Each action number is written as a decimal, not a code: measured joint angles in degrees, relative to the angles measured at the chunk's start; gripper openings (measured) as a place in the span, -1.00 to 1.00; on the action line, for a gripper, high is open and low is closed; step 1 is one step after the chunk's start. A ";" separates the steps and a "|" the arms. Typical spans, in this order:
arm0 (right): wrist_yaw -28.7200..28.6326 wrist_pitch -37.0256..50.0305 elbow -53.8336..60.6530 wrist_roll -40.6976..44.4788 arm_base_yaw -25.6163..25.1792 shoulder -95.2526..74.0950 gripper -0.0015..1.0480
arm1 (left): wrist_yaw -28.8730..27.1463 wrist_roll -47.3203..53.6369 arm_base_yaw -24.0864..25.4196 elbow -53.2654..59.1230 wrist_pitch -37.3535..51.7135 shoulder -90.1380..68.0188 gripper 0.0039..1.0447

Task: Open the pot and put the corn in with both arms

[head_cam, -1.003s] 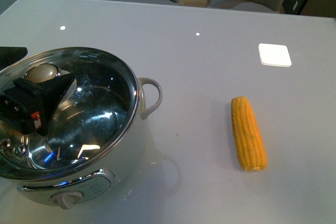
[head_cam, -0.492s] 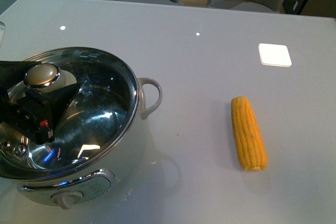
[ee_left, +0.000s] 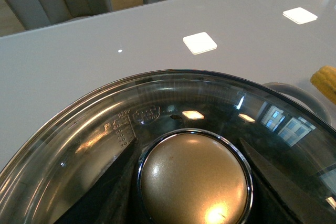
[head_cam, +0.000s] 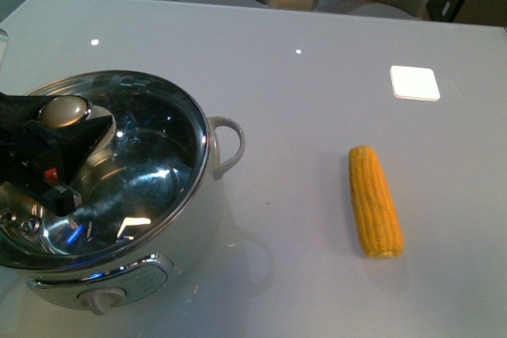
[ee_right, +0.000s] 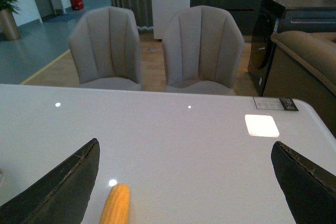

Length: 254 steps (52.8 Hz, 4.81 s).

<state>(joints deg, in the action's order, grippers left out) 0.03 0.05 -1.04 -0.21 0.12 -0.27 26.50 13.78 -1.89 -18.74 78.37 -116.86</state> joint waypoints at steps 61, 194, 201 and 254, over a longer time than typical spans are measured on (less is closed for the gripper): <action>0.00 0.00 0.00 0.00 0.00 0.00 0.83 | -4.52 -2.58 32.09 -17.88 -14.38 8.02 -0.15; 0.00 0.00 0.00 0.00 0.00 0.00 0.83 | -13.03 -5.92 32.04 -33.83 1.44 -35.34 0.89; 0.00 0.00 0.00 0.00 0.00 0.00 0.83 | -13.03 -5.95 32.04 -33.83 1.44 -35.34 0.87; 0.00 0.00 0.00 0.00 0.00 0.00 0.83 | 8.24 -19.50 44.57 -8.11 -10.49 19.87 0.87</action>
<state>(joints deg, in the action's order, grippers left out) 0.03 0.05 -1.04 -0.21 0.12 -0.27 34.74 -5.72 42.68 -26.85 67.88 -96.99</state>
